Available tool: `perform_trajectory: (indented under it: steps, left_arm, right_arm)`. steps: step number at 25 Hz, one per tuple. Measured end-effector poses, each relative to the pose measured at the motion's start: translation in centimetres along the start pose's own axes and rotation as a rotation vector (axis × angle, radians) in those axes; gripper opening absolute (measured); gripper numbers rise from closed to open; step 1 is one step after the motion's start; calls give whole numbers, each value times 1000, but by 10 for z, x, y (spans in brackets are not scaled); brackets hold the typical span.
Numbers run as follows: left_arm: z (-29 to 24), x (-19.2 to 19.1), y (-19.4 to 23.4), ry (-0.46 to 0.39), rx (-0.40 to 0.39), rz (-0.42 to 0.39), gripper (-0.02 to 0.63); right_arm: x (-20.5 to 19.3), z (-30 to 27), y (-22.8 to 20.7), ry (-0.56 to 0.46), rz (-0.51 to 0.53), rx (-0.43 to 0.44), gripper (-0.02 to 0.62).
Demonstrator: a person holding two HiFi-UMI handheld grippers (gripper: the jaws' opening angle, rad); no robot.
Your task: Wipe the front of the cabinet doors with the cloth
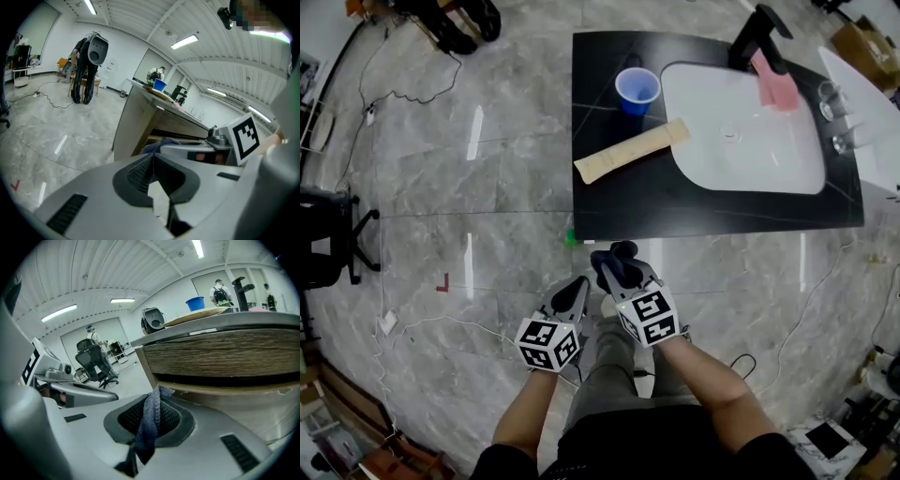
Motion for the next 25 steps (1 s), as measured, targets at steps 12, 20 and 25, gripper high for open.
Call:
perform_trajectory:
  steps: [12,20,25]
  left_arm:
    - [-23,5,-8,-36,49,39,14]
    - [-76,4,-83,-12,-4,2,14]
    - [-112,4,-129,5,-35,-16,14]
  right_arm:
    - [-10,22,-63,-53,-71,-47,51]
    - [-41,75,-138,-78,-117,-111,51]
    - [-59,107,-184,-90,-144,-141,51]
Point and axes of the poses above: the fingertips, and each gripper's own axes: z backward along the fingers, y to its left, x out of its top, the point moved 2 cm from there along z, backward along the fingers, and after that the axes turned 14 degrees about y, right-handed, at the moved point
